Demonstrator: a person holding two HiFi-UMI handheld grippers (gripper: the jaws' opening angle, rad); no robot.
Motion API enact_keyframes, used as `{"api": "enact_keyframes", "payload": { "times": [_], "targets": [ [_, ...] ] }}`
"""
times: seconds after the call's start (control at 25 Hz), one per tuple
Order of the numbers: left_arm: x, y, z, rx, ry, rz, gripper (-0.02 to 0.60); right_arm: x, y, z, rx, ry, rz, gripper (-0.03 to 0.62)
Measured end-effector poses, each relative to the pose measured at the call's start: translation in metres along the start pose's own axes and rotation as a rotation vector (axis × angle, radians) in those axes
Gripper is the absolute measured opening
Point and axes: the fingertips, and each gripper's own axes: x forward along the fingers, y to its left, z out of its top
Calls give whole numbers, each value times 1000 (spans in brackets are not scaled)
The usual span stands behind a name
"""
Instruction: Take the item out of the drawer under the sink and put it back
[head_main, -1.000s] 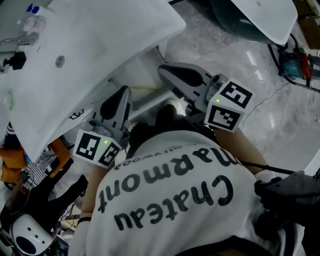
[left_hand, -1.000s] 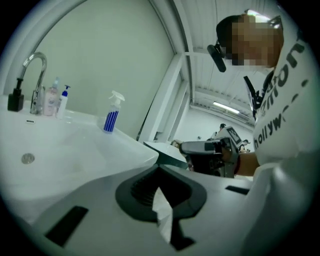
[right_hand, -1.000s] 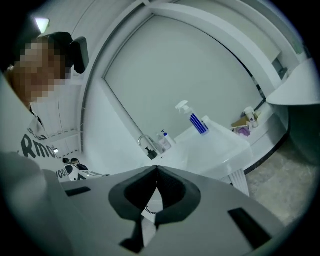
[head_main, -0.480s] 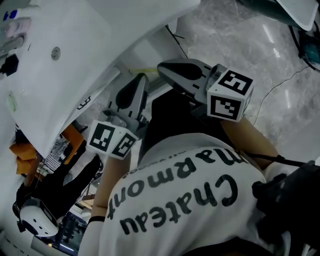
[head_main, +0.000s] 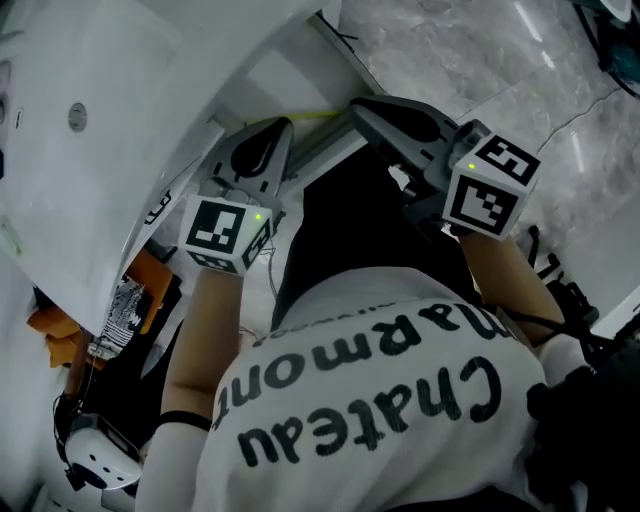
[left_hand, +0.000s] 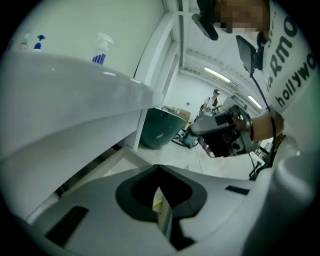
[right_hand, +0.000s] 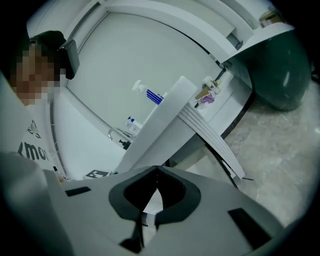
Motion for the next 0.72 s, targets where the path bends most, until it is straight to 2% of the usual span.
{"api": "enact_keyframes", "payload": {
  "times": [0.12,0.2,0.44,0.6,0.72],
  "targets": [
    [15,1,-18,35,58,-36,8,-6,-7,-7,17,-15,-30,11],
    [25,5,-31,55,105,-31,8,-10,-14,-10,27,-24,-46,11],
    [50,11,-75,245,303,-38,8,-20,-27,-24,102,-52,-85,11],
    [60,13,-97,269,403,-60,9,-29,-32,-29,143,-79,-103,11],
    [65,14,-110,290,443,-73,9,-32,-38,-33,166,-93,-115,11]
  ]
}}
